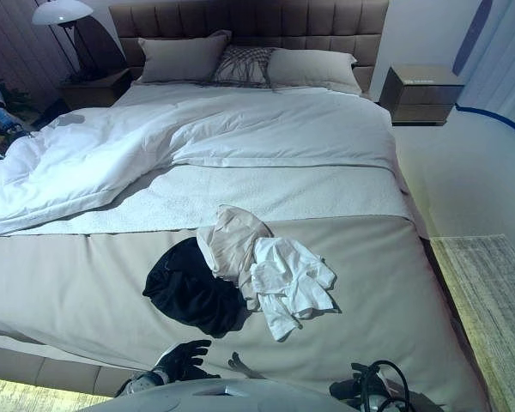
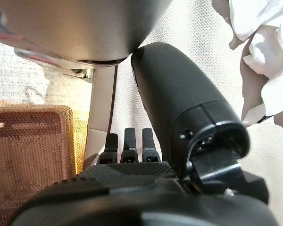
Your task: Pick up the clothes from the bed and place them into the basket
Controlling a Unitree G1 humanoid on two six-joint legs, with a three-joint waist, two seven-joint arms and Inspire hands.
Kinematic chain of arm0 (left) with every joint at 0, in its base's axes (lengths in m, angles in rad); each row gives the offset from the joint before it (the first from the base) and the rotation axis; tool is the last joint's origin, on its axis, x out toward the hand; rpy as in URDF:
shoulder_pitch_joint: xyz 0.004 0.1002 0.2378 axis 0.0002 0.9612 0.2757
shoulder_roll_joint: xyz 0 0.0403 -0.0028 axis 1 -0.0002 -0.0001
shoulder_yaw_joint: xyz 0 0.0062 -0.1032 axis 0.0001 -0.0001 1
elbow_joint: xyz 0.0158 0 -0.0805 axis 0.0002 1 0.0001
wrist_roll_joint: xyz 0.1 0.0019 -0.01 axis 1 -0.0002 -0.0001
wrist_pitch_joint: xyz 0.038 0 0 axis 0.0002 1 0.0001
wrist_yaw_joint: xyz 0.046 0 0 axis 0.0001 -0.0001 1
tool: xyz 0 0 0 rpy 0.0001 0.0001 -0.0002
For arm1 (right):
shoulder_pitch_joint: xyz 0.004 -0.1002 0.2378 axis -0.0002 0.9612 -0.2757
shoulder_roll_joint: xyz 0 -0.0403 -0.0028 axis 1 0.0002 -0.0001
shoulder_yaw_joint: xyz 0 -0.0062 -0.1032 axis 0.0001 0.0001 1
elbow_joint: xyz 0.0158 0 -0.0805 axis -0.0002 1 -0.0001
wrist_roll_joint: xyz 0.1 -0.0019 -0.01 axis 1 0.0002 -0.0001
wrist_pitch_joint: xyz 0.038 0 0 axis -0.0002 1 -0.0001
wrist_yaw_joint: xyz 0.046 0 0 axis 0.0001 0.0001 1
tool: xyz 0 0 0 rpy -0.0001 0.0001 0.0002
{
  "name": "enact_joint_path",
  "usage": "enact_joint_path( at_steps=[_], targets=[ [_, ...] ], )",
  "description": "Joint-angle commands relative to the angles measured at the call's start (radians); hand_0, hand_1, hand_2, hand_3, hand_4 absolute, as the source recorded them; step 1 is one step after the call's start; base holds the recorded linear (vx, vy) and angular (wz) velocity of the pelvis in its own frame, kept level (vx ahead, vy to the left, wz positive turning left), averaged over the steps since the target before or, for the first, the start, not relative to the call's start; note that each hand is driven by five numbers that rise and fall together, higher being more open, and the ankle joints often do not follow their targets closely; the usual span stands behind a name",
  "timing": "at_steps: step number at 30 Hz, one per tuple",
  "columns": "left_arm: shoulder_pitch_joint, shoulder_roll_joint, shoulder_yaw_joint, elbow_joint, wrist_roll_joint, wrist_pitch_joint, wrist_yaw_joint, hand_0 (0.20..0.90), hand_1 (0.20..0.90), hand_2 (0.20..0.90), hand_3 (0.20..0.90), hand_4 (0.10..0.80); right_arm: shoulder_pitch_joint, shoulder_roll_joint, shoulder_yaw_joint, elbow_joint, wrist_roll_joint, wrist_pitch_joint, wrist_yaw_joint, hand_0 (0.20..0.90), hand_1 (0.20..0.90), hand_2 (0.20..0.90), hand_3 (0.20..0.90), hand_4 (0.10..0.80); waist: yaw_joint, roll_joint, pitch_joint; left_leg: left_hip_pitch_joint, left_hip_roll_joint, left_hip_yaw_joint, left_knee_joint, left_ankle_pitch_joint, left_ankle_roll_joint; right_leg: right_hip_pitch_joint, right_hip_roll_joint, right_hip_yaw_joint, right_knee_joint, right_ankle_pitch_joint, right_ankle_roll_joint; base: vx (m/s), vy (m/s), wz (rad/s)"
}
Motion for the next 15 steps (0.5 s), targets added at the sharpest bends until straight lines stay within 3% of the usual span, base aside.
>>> enact_joint_path(
  at_steps=[1,8,15],
  targets=[
    [-0.062,-0.014,0.017,0.046,-0.009,-0.061,0.024,0.900,0.900,0.900,0.900,0.800,-0.044,0.011,0.031,0.013,-0.028,-0.046,-0.013,0.900,0.900,0.900,0.900,0.800,0.021,-0.021,-0.001,-0.018,-0.026,0.002,0.002,-0.051,0.014,-0.019,-0.042,-0.030,0.038,0.041,0.057,0.000,0.000,0.00],
    [-0.052,-0.009,0.014,0.038,0.032,-0.056,0.077,0.900,0.900,0.900,0.900,0.800,-0.082,-0.013,0.080,-0.059,-0.160,-0.165,-0.039,0.900,0.900,0.900,0.900,0.800,0.057,-0.032,0.003,-0.017,-0.032,-0.012,0.002,-0.045,0.013,-0.013,-0.049,-0.060,0.043,0.041,0.059,0.041,-0.005,0.04],
    [-0.017,0.030,0.001,0.009,0.033,-0.047,0.064,0.900,0.900,0.900,0.900,0.800,-0.175,-0.094,0.179,-0.202,-0.289,-0.179,-0.066,0.900,0.900,0.900,0.900,0.800,0.123,-0.050,0.019,-0.036,-0.040,-0.049,0.002,-0.041,0.014,-0.010,-0.051,-0.097,0.044,0.039,0.059,0.097,-0.028,0.19]
  ],
)
